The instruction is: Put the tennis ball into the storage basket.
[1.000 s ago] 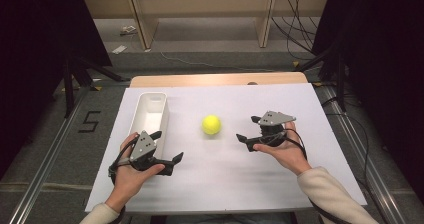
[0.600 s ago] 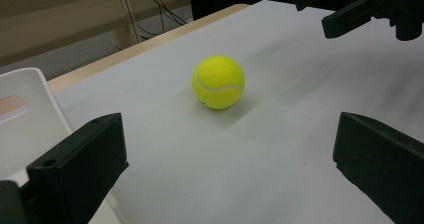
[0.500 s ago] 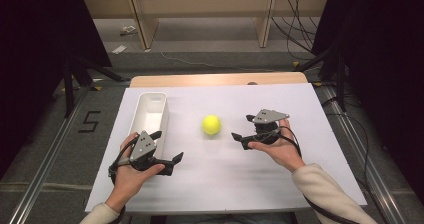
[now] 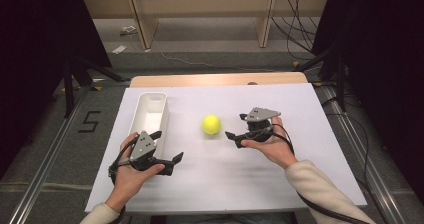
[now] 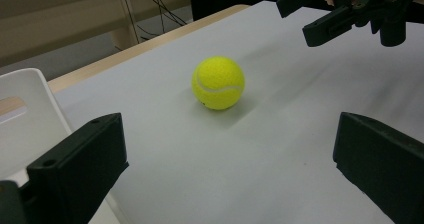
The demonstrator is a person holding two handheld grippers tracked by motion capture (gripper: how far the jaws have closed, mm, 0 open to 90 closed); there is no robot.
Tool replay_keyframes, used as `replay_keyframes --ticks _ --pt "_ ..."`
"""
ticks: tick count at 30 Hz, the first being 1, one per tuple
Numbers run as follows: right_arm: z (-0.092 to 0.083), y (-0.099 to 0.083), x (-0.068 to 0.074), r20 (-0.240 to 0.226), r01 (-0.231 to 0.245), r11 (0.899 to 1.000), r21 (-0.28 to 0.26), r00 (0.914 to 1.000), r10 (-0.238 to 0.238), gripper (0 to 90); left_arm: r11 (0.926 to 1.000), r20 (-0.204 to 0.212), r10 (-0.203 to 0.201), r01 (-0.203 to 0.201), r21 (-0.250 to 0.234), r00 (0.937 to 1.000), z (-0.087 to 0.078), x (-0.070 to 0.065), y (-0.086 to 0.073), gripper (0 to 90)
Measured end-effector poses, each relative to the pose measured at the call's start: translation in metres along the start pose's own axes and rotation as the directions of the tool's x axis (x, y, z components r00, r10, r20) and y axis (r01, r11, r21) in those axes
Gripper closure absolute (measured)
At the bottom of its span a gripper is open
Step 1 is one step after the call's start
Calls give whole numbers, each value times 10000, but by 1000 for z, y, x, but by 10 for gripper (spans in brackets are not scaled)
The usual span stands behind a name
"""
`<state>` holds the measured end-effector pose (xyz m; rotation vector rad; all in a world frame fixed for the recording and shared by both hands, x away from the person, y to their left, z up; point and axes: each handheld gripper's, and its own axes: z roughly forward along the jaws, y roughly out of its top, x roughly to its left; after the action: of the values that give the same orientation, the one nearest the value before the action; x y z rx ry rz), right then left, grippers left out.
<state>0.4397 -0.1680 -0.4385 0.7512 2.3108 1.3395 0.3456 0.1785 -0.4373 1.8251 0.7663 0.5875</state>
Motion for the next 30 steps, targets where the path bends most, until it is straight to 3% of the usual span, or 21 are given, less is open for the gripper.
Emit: replay_keyframes --ticks 30 --pt "37 15 4 -253 92 9998 202 9996 -87 153 10000 9 9 -9 -21 10000 0 0 0 4"
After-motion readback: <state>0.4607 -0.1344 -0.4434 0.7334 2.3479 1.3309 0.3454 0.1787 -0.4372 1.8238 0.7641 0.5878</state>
